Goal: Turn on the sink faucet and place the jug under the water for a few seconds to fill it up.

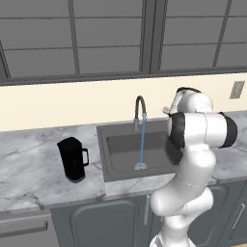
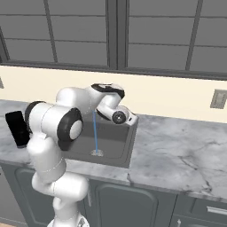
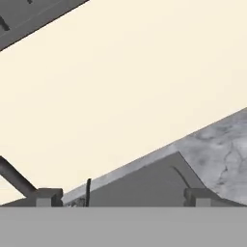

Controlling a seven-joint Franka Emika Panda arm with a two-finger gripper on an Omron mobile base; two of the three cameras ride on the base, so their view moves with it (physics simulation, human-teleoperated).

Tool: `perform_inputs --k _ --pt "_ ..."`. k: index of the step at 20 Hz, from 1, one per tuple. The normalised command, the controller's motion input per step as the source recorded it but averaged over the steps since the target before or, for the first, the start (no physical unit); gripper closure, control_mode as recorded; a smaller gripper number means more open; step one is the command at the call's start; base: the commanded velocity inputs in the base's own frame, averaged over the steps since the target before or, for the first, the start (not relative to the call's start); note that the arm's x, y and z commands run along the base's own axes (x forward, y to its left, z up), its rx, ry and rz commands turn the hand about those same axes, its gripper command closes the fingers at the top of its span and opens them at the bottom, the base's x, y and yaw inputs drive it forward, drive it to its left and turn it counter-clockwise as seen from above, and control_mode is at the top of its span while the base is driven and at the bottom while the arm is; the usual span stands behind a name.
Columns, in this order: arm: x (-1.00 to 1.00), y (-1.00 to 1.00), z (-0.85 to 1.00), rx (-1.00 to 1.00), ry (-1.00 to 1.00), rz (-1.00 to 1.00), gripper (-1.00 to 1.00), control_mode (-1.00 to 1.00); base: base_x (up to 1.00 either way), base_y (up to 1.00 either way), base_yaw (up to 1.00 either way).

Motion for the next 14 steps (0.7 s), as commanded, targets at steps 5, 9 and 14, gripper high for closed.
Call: perform_inputs --k 5,9,14 --pt "-0.97 0.0 0.46 -0.09 -0.01 0.0 -1.0 -1.0 0.0 0.0 0.0" --pt "-0.95 0.1 0.7 -0.09 0.0 0.07 -1.0 -1.0 0.0 0.0 0.0" --pt "-0.93 0.35 0.7 -0.1 0.06 0.18 -1.0 -1.0 0.0 0.0 0.0"
